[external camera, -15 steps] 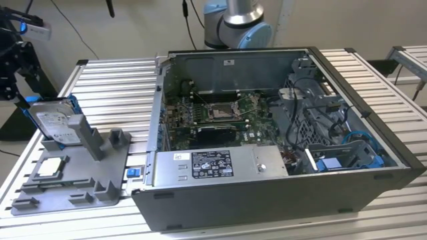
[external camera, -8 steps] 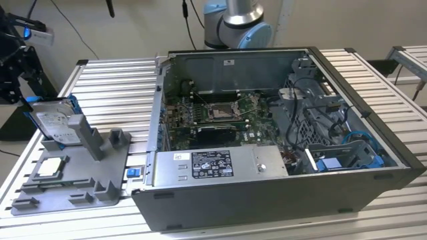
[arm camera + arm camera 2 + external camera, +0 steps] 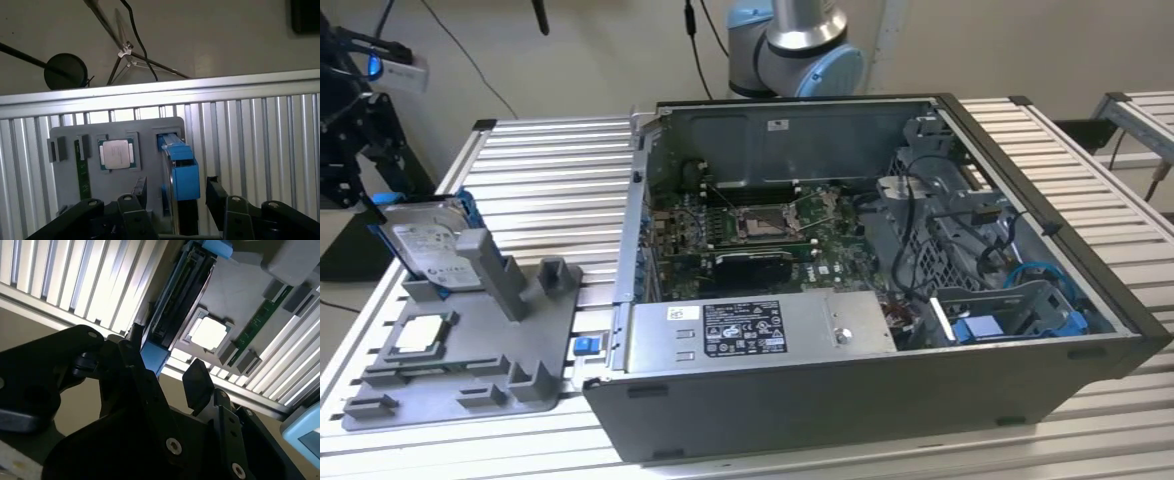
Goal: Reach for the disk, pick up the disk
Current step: 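Pick up the disk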
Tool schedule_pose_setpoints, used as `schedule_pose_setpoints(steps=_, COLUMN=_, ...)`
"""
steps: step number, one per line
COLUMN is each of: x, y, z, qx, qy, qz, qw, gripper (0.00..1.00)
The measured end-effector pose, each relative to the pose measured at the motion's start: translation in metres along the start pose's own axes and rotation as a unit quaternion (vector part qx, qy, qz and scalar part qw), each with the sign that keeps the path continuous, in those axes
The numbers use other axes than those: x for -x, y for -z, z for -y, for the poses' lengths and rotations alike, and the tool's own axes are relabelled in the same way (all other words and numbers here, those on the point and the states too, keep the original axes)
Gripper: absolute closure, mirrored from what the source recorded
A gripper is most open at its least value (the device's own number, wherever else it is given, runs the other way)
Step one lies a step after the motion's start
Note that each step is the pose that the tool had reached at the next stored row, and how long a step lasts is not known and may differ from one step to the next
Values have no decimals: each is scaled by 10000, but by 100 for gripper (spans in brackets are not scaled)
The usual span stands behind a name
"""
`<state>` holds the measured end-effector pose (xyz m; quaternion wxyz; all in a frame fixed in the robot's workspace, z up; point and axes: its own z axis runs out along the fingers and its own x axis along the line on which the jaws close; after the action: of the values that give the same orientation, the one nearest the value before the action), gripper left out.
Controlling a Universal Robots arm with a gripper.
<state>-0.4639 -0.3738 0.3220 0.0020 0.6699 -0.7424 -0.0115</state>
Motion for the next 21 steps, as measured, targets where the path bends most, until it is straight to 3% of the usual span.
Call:
schedule_pose_setpoints(steps=15, x=-2, y=-117, z=1, qx=0, qy=3, qz=0, qw=10000, gripper=0)
schedule_pose_setpoints(steps=21, x=-3, y=-210, z=-3, qx=1, qy=18, qz=3, qw=10000, gripper=0)
